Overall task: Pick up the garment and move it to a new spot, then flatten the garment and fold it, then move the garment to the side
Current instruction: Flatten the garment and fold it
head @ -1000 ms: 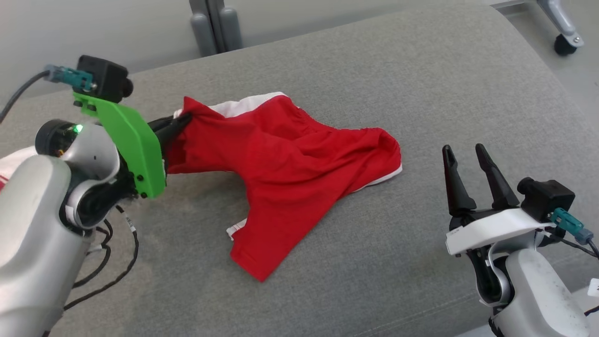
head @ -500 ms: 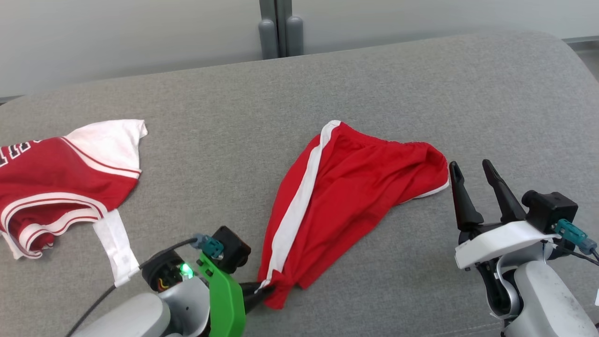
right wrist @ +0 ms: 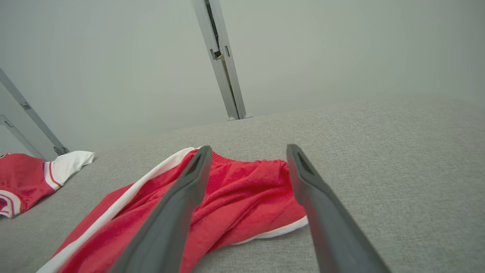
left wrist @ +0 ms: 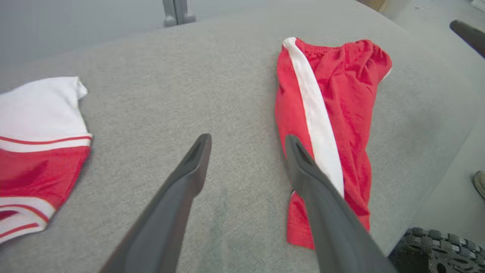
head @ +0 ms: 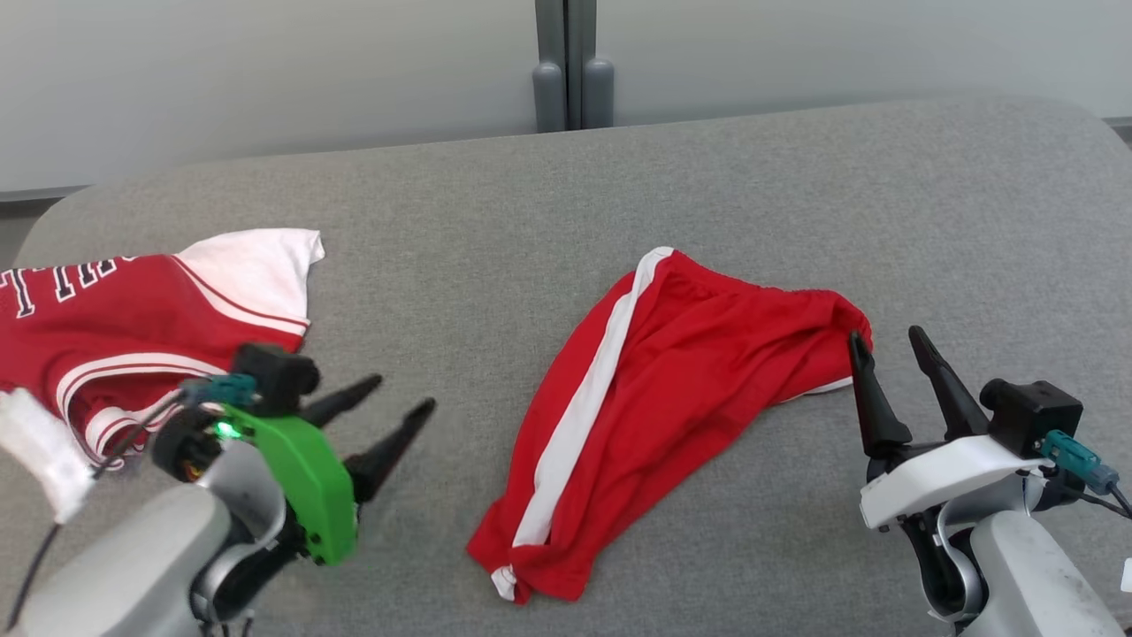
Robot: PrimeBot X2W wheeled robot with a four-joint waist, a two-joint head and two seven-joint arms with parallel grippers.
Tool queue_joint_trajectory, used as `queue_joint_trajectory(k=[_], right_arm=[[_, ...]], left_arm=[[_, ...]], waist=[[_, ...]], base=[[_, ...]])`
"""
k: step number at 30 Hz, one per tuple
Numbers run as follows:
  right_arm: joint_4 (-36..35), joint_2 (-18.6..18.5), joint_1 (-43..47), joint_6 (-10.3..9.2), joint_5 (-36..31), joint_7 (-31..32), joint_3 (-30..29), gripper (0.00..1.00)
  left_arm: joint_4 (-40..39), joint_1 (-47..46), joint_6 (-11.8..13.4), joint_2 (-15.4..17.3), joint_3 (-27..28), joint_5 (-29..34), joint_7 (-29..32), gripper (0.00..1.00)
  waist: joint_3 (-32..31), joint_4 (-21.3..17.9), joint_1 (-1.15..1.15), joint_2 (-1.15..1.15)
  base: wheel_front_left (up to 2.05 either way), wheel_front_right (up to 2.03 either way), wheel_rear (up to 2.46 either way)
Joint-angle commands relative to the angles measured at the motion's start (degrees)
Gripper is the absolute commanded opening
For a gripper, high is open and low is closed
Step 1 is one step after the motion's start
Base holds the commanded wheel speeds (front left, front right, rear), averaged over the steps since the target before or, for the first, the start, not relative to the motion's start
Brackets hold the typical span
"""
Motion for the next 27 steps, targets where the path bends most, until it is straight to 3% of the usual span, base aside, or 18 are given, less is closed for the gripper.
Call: queue_joint_trajectory(k=[1,6,11,14,16,18,22,27], right_arm=[[-0.18,0.31,0.86,-0.06,-0.31,-0.16,-0.07,1.0],[-0.54,0.69,1.64,-0.06,-0.5,-0.16,-0.2,1.0],[-0.68,0.61,2.3,-0.06,-0.48,-0.16,-0.03,1.0],[-0.79,0.24,2.49,-0.06,-0.47,-0.16,0.16,1.0],[-0.81,-0.12,2.55,-0.06,-0.5,-0.16,0.37,1.0],[-0.72,-0.64,2.18,-0.06,-0.56,-0.16,0.85,1.0],[0.38,-2.71,-1.71,-0.06,-0.4,-0.16,2.23,1.0],[6.62,-5.61,-11.92,-0.06,1.57,5.5,5.24,1.0]], left_arm=[[-0.59,-0.43,1.54,1.42,1.89,0.91,-2.94,1.0],[-2.15,3.4,10.15,3.69,7.49,2.77,-12.88,1.0],[-3.25,10.82,20.42,1.05,13.04,4.4,-21.7,1.0],[-4.64,15.45,23.52,-2.41,18.15,7.41,-22.51,1.0],[-6.4,19.42,24.23,-5.56,22.47,10.62,-22.45,1.0],[-7.45,23.15,23.3,-8.65,25.75,13.33,-22.43,1.0],[-7.75,26.17,19.66,-13.68,29.38,18.21,-22.46,1.0],[-5.63,25.15,15.69,-18.1,31.45,21.82,-22.46,1.0]], waist=[[-0.98,0.68,0.0,0.0],[-2.2,1.19,0.0,0.0],[-3.21,1.57,0.0,0.0],[-3.42,1.86,0.0,0.0],[-3.41,2.28,0.0,0.0],[-3.18,2.93,0.0,0.0],[-1.67,5.41,0.0,0.0],[1.53,9.57,0.0,0.0]], base=[[0.0,0.0,0.0],[0.0,0.0,0.0],[0.0,0.0,0.0],[0.0,0.0,0.0],[0.0,0.0,0.0],[0.0,0.0,0.0],[0.0,0.0,0.0],[0.0,0.0,0.0]])
